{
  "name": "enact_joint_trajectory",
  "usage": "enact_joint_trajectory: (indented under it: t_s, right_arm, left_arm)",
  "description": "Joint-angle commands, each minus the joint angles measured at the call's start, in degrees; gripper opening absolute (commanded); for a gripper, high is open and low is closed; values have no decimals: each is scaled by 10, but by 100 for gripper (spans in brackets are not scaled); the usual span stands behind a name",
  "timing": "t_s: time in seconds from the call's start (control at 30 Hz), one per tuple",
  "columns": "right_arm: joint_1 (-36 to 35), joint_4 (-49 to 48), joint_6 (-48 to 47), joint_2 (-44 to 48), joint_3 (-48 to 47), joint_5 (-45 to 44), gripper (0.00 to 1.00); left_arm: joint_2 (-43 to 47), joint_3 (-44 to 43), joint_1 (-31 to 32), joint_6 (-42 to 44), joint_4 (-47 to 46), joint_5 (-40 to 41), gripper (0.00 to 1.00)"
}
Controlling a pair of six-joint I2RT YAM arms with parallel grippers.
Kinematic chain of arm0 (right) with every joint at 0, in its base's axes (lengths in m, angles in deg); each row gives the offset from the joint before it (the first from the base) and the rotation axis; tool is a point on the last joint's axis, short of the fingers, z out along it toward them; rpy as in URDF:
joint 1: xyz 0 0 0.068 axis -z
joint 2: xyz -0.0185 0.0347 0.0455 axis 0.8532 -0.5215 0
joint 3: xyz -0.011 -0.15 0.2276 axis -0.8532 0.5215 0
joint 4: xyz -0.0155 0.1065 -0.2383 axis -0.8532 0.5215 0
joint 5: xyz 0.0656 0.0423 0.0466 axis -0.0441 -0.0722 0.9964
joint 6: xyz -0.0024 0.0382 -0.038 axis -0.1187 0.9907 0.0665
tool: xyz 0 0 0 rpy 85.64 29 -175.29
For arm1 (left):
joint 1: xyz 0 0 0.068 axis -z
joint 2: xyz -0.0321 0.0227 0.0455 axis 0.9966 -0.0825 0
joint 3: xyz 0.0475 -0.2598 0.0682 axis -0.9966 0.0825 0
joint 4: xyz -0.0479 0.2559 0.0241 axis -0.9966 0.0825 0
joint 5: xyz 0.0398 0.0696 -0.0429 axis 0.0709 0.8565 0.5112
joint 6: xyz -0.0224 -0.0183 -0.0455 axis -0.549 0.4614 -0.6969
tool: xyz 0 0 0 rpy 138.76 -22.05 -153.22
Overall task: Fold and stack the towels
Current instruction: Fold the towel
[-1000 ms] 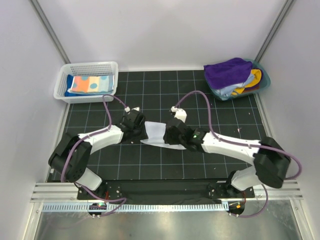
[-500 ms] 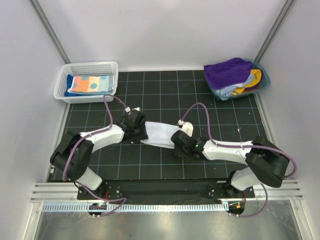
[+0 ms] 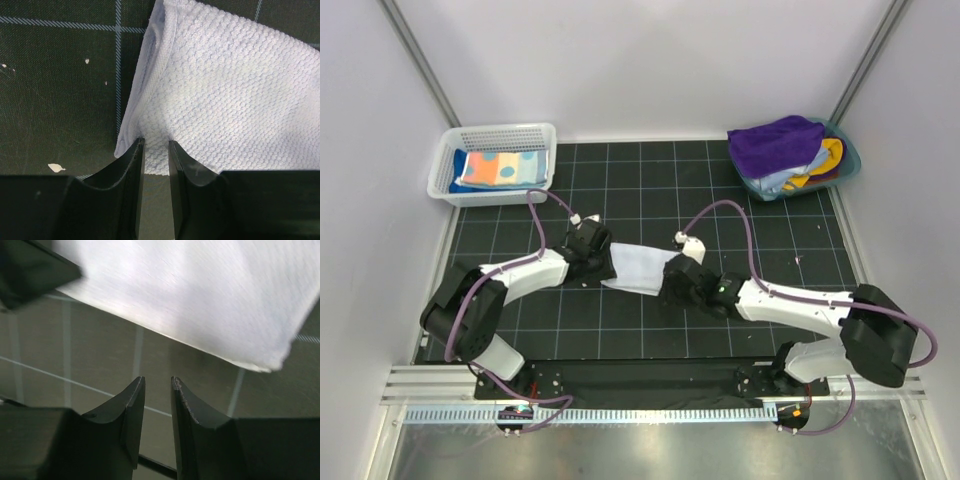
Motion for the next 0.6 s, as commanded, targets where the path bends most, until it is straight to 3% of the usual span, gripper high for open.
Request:
enact_joint_trajectory:
  t_s: [0.0,0.13,0.23,0.37,0.57]
  right_arm:
    - [-3,-6,-28,-19,-98,-7,34]
    - [2,9,-59,-110,-190,-29,34]
    - [10,-1,-65,-170,-204,-28,33]
    - [16,-21,-57,-197,-172,-31,32]
    - [20,-28,-36,-160,-87,-53,32]
  left_arm:
    - [-3,-9,1,-5,9,4,30]
    - [-9,-10,1,-7,9,3,29]
    - [-11,-10,1,-9,10,3,29]
    - [-14,-10,1,-11,10,5,30]
    - [-21,-4,1,-17,12,8,29]
